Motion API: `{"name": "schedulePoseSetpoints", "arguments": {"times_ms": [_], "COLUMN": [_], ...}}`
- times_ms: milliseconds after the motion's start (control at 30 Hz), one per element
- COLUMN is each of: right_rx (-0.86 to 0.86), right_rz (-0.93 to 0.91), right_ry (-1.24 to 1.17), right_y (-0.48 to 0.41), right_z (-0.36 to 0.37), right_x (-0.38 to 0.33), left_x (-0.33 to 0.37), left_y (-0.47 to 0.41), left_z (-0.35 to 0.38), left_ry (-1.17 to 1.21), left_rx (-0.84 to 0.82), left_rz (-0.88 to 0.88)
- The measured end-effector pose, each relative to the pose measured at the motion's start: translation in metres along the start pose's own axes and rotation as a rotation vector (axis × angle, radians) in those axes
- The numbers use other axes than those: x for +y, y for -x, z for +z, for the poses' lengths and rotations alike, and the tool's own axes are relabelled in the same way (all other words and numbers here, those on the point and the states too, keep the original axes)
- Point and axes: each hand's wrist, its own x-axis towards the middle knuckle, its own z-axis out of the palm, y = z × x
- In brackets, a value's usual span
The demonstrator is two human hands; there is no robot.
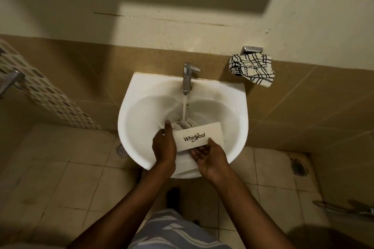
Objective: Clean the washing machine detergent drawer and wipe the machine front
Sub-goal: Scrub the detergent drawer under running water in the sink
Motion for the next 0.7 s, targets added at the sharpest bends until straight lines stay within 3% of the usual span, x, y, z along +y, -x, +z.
{"name": "schedulePoseSetpoints", "arguments": {"times_ms": [233,500,600,700], "right_rx": [0.144,0.252,0.283,0.294], "right_rz": [-0.119,-0.24,-0.248,-0.273], "right_ry": [0.158,0.546,0.538,0.528], "right_y": [-0.021,-0.058,-0.073,-0.088], "right_z": [-0.001,0.006,0.017,0.027], "right_x": [-0.018,-0.038,-0.048,-0.052], "left_x": [0.004,0.014,0.018,0.019], "left_y": [-0.013,-0.104,-0.128,-0.146], "left_z": [-0.012,0.012,0.029,0.042], "left_ry": [-0.172,-0.791,-0.999,-1.047], "left_rx": [-0.299,-0.456,-0.579,-0.693], "left_rz": [-0.034,0.46,0.65,0.719]}}
